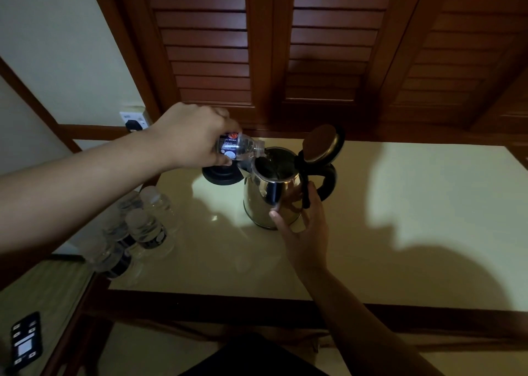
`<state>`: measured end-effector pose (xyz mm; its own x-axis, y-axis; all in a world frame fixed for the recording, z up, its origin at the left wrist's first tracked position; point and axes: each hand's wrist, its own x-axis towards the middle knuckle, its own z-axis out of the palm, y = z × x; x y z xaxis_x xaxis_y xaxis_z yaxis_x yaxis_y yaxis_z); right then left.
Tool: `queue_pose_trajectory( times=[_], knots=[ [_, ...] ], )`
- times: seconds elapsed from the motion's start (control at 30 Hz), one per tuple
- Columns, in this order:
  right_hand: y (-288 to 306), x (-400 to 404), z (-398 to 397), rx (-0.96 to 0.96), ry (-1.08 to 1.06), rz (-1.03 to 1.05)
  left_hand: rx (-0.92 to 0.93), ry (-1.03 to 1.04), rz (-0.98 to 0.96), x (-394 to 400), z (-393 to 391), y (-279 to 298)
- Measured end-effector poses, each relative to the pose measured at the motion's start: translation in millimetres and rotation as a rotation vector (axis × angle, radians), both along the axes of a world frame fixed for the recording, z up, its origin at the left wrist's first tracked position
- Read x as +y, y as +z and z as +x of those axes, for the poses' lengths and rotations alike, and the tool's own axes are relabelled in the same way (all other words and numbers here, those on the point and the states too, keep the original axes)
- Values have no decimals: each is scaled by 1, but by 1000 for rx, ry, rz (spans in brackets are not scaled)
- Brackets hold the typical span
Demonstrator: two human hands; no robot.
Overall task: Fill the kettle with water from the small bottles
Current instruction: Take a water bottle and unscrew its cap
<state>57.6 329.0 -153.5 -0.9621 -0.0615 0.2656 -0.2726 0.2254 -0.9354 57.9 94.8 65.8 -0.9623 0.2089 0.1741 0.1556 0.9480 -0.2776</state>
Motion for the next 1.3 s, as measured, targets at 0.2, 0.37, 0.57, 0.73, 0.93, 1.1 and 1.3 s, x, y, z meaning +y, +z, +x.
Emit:
queue_pose_trajectory(
  times=[0.2, 0.37, 0.57, 0.73, 0.93, 1.1, 1.3],
  knots=[
    [1, 0, 0, -2, -2, 10, 16, -1, -15, 1, -1, 0],
    [2, 0, 1, 4, 7, -5, 20, 4, -23, 1, -1, 1],
    [3, 0, 1, 1, 7, 5, 24, 8, -41, 5, 1, 2],
    [4, -1, 2, 1, -3, 15, 26, 18, -49, 7, 3, 1],
    [4, 0, 3, 6, -9, 13, 37, 41, -56, 10, 2, 2],
    [3, 0, 2, 3, -6, 20, 28, 56, -98, 13, 2, 1],
    [1, 0, 1, -3, -7, 15, -1, 36, -101, 14, 1, 1]
  ],
)
